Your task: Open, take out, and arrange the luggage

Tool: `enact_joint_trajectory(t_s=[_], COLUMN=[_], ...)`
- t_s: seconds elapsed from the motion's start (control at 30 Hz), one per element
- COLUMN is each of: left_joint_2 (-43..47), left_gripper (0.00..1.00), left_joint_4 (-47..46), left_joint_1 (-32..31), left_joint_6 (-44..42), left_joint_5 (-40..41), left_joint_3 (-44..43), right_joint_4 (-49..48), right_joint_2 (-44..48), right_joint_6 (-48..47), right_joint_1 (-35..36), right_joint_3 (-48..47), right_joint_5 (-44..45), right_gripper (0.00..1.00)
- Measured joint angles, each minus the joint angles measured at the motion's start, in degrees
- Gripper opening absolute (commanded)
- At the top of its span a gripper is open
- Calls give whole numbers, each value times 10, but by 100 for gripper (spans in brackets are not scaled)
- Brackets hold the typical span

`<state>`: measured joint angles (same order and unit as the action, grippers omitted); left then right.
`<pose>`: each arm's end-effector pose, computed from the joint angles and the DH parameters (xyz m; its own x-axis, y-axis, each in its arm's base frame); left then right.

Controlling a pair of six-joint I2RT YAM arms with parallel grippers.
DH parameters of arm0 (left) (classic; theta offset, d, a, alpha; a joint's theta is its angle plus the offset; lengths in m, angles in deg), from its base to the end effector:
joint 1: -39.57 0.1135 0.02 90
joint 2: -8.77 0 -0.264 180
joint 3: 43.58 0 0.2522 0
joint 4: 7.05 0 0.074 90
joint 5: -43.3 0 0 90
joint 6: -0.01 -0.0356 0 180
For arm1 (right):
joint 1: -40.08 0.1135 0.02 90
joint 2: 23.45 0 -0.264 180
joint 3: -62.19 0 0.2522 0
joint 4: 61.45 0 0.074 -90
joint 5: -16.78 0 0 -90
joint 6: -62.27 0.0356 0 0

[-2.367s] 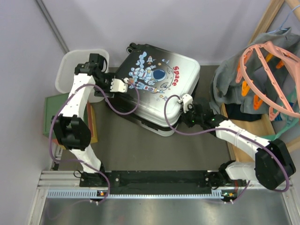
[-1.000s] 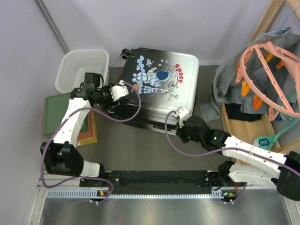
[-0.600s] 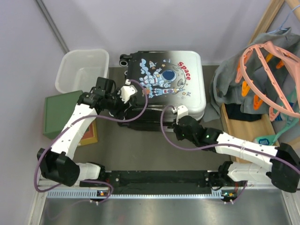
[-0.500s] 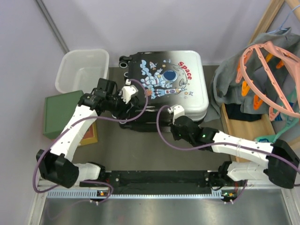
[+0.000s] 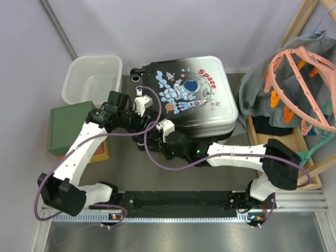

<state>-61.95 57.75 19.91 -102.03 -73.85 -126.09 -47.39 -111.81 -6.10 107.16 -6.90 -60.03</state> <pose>0.2236 -0.0972 0.3298 -0.6193 0.4183 -0.6645 0.7025 0.6731 -0.2310 0.1404 0.3112 0.2345 -0.5021 -0.2659 -0.8229 -0.6857 0.7023 0.1914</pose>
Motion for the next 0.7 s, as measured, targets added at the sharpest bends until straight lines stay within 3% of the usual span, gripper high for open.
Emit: enact_joint_trajectory(t_s=[0.13,0.17,0.2,0.3,0.33,0.57,0.6,0.7], left_joint_2=[7,8,9,9,9,2,-2,-18], left_gripper=[2,11,43,80,85,95,94,76], left_joint_4=[-6,-8,-9,-8,-7,22,27,13], left_joint_1=[0,0,0,0,0,0,4,22], left_joint_6=[4,4,3,-2,-9,-78,-92,-108], left_joint_5=[-5,-5,-6,-8,-9,-5,-5,8], left_joint_3=[8,10,11,11,10,-87,-113,-178], right_joint_4=[-12,-12,-12,-13,-14,-26,-25,-25], right_joint_2=[-3,-3,-3,-3,-3,17,19,21], right_joint_6=[15,16,19,23,25,29,28,26], right_joint_1=[1,2,2,2,2,1,1,1], right_joint_3=[0,0,0,2,2,22,23,24], right_joint_5=[-7,-6,-4,0,1,7,7,7], right_gripper=[0,0,0,0,0,0,0,0])
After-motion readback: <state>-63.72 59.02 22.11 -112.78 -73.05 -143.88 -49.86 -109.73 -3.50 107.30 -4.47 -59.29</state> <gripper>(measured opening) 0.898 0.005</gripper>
